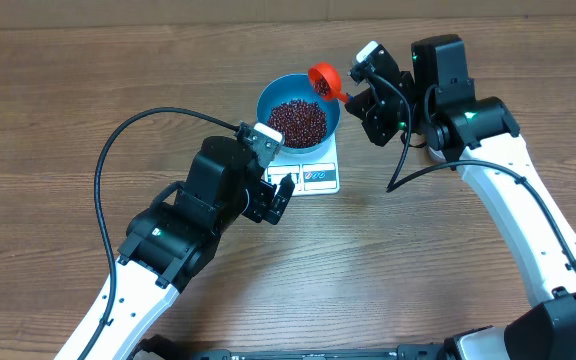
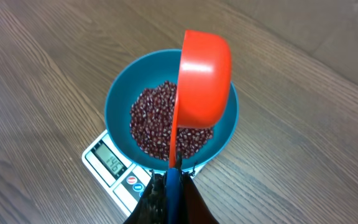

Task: Scoop item into bowl and weigh 150g on scale
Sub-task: 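Lift the filled scoop and carry it left over the teal bowl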

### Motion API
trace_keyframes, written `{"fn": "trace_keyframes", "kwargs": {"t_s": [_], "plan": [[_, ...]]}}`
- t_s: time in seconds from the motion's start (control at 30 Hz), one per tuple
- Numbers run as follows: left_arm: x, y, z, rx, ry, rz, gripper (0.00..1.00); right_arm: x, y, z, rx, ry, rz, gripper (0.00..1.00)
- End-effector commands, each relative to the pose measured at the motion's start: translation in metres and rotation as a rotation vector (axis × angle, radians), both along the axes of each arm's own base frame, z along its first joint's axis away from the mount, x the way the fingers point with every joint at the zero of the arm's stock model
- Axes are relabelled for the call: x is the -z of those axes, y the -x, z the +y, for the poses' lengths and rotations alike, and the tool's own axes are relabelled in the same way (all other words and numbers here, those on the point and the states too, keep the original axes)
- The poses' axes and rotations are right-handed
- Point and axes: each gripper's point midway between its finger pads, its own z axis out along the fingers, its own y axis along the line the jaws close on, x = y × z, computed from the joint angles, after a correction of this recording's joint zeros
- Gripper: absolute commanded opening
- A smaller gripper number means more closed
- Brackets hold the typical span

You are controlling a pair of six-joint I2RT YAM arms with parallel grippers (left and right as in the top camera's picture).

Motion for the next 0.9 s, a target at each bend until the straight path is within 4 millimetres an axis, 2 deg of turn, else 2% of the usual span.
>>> {"fn": "trace_keyframes", "kwargs": {"t_s": [0.0,0.13,0.87], "plan": [[0.0019,-0.0004,0.0010,0.010,-0.014,-0.002,1.00,0.0042,-0.0081,0.0020,-0.024,0.040,-0.025,0.04],[0.0019,-0.0004,0.0010,0.010,-0.014,-0.002,1.00,0.0093,-0.0142,0.0018,-0.019,0.050,-0.031,0.04],[0.0019,-0.0004,0.0010,0.010,-0.014,-0.002,1.00,0.0097,-0.0136,0.0018,-0.015,0.047,-0.025,0.04]]}}
